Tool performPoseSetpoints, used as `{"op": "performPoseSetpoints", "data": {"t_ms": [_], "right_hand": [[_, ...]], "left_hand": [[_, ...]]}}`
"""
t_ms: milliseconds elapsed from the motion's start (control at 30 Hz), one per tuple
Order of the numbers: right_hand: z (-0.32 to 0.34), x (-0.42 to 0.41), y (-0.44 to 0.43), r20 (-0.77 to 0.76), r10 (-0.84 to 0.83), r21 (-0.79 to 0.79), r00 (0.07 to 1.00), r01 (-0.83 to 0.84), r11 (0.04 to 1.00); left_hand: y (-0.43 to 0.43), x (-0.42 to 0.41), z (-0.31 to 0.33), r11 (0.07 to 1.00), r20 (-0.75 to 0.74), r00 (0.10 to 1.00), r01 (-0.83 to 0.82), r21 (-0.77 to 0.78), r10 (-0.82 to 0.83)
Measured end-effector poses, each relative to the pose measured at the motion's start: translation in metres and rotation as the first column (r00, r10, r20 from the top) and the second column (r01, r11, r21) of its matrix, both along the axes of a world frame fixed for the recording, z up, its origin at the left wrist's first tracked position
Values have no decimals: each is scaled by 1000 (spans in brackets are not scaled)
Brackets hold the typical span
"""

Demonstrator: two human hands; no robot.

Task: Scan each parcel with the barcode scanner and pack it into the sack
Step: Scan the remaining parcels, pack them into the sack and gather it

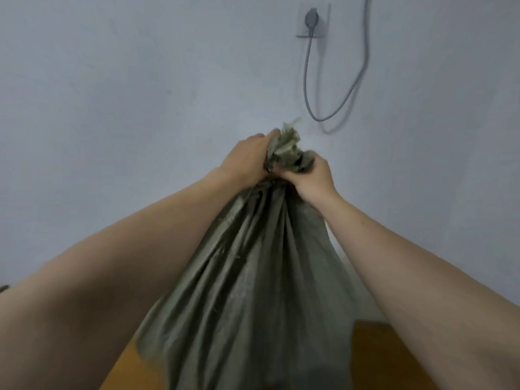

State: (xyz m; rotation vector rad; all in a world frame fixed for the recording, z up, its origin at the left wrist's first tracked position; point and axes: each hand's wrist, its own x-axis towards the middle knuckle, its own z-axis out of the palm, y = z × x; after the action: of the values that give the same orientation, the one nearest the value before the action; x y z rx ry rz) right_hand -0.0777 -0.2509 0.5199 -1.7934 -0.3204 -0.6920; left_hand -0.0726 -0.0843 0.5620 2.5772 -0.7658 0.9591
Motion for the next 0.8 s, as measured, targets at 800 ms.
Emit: {"op": "performPoseSetpoints", "data": {"t_ms": [800], "right_hand": [[-150,83,-5,-31,-95,-438,995,72,896]], "left_hand": [[2,122,-189,997,31,999,-38,-63,40]]}}
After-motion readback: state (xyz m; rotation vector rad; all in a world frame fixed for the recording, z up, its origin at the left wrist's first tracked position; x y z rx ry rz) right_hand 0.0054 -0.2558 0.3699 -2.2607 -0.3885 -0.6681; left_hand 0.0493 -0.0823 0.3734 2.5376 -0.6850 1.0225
